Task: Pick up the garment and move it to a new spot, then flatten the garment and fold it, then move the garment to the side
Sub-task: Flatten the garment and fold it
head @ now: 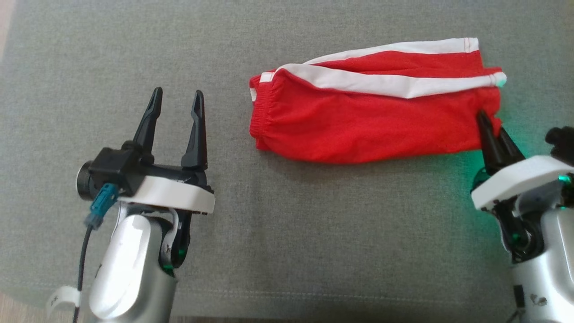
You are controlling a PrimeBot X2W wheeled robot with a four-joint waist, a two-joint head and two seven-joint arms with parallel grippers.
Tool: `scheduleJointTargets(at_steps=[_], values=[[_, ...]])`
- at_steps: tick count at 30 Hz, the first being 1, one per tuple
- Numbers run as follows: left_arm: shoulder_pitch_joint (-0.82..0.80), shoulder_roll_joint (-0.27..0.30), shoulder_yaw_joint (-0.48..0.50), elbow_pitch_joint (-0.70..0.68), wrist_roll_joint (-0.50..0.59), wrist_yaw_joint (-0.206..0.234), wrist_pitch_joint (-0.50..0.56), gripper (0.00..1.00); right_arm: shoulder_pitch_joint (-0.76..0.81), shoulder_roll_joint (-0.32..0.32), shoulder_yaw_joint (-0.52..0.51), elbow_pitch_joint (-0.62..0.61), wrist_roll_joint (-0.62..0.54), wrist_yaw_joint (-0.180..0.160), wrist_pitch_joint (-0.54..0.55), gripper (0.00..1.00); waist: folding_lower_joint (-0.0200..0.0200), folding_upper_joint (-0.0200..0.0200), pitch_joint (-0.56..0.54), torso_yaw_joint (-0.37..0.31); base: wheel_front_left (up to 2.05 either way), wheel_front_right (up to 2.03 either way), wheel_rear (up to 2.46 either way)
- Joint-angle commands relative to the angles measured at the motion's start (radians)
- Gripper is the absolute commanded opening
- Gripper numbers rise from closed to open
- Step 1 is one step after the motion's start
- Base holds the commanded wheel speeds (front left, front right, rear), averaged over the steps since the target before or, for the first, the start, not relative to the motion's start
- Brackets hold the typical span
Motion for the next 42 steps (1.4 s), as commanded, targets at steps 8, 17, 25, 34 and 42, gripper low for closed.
scheduleJointTargets(at_steps=[8,17,25,34,42], values=[[0.008,0.013,0.028,-0.031,0.000,0.002,-0.005,1.00,-0.121,-0.010,0.194,-0.145,-0.031,-0.005,0.055,0.00,0.0000,0.0000,-0.026,0.016,0.00,0.00,0.00],[0.012,0.013,0.012,-0.038,-0.030,0.017,-0.005,1.00,-0.194,0.038,0.490,-0.132,0.010,-0.005,0.111,0.00,0.0000,0.0000,-0.035,0.058,0.00,0.00,0.00],[0.012,0.013,0.003,-0.043,-0.042,0.030,-0.005,1.00,-0.180,0.078,0.651,-0.037,0.056,-0.005,0.084,0.00,0.0000,0.0000,-0.023,0.078,0.00,0.00,0.00],[0.012,0.013,0.010,-0.041,-0.034,0.031,-0.005,1.00,-0.208,0.099,0.659,0.008,0.060,-0.005,-0.067,1.00,0.0000,0.0000,-0.019,0.062,0.00,0.00,0.00],[0.011,0.016,0.026,-0.038,-0.012,0.026,-0.005,1.00,-0.210,0.069,0.563,-0.051,0.044,-0.005,-0.272,1.00,0.0000,0.0000,-0.026,0.027,0.00,0.00,0.00]])
